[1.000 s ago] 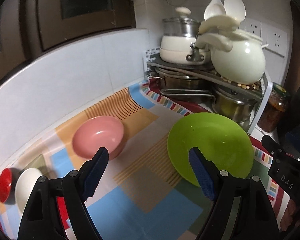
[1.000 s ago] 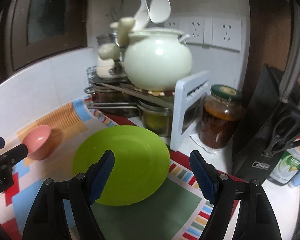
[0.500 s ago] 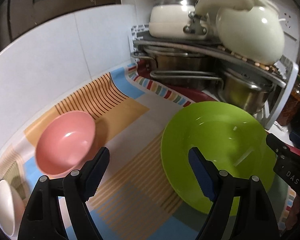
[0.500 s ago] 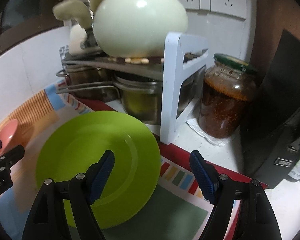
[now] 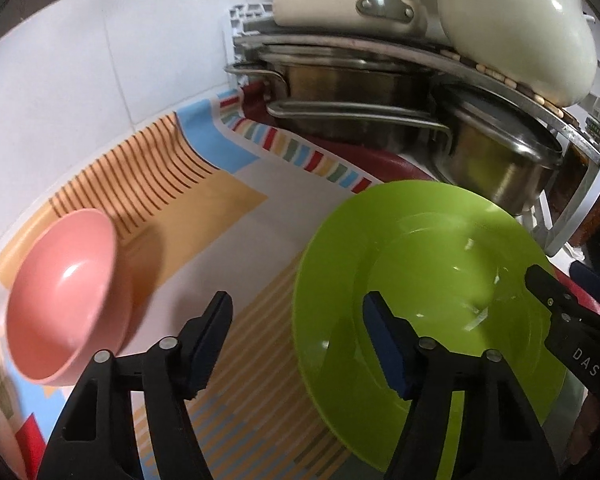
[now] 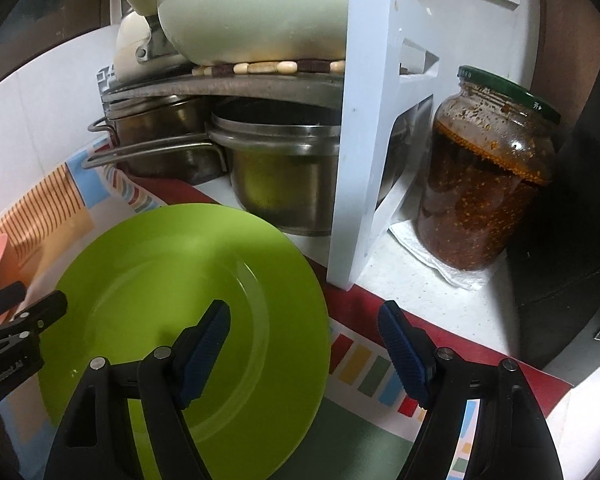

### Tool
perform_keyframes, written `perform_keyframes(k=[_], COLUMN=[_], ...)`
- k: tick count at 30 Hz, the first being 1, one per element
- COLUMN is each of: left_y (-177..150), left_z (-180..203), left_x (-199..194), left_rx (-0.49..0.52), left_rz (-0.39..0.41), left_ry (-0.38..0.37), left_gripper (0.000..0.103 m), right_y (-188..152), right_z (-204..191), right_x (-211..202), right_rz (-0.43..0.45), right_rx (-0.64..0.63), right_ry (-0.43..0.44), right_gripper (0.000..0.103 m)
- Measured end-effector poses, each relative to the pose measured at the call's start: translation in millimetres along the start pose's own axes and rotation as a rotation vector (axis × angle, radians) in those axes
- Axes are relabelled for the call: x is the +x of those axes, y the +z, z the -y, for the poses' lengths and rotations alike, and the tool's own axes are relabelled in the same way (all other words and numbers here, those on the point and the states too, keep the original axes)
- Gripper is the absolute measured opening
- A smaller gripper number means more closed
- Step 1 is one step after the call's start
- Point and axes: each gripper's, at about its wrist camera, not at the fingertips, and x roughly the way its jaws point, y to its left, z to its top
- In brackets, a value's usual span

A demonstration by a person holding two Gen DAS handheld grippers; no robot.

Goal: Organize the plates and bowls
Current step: 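Grip the lime-green plate's rim with both grippers, then lift the lime-green plate with both grippers and carry it over the blue-and-white plates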

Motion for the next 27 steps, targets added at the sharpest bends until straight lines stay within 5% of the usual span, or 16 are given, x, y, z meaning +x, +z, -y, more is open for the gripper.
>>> perform_keyframes(k=[12, 16, 27], left_y=[7.1, 8.0, -1.0], left_z=[8.0, 9.4, 5.5], left_x=[14.9, 15.0, -1.7], left_rx=[-0.015, -0.007, 0.003], left_rz=[-0.049, -0.051, -0.032], left_ry=[-0.069, -0.073, -0.060], left_gripper=[0.040, 0.039, 0.039], right_y=[4.1, 4.5, 0.3], right_z=[-1.9, -2.3, -6.4], right_x=[26.1, 27.1, 11.9], right_rz=[-0.097, -0.092, -0.060], right_rx=[0.012, 0.013, -0.045], right_ry=[0.069, 0.080, 0.060], right_gripper=[0.055, 0.044, 0.041])
